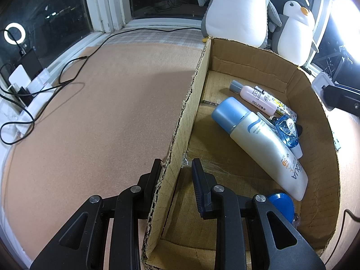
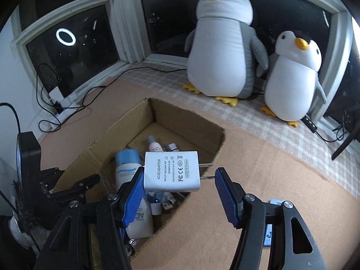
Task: Organize rigid objects
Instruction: 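Carry the charger into the box and open the right gripper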
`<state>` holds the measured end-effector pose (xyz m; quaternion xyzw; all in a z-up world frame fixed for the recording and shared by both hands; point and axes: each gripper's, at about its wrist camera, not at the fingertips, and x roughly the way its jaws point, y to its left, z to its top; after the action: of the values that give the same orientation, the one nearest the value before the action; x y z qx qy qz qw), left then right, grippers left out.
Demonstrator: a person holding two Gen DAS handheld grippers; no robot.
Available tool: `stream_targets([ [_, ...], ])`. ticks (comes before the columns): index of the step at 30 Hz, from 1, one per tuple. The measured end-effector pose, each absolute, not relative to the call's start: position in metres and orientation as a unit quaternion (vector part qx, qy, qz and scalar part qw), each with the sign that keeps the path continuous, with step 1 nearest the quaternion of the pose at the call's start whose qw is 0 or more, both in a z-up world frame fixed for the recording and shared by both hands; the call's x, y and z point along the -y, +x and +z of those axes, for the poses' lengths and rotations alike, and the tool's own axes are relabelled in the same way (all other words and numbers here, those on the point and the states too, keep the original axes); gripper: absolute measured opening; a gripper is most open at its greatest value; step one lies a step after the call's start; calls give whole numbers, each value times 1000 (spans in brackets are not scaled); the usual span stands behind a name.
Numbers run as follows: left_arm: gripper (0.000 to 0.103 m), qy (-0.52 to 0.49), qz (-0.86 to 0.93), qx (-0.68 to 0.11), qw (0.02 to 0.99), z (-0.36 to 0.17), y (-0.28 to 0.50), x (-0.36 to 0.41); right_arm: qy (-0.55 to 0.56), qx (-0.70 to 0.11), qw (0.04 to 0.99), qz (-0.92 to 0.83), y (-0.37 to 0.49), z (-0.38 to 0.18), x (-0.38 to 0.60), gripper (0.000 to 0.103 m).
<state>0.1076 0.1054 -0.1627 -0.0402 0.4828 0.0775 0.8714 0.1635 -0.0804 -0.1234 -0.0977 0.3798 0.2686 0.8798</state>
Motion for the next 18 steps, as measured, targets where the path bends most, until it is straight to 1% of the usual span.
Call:
stream_targets([
  [18,25,-40,78,-483,871,-163,107,-105,-124,-381,873,279,162,-132,48,58],
])
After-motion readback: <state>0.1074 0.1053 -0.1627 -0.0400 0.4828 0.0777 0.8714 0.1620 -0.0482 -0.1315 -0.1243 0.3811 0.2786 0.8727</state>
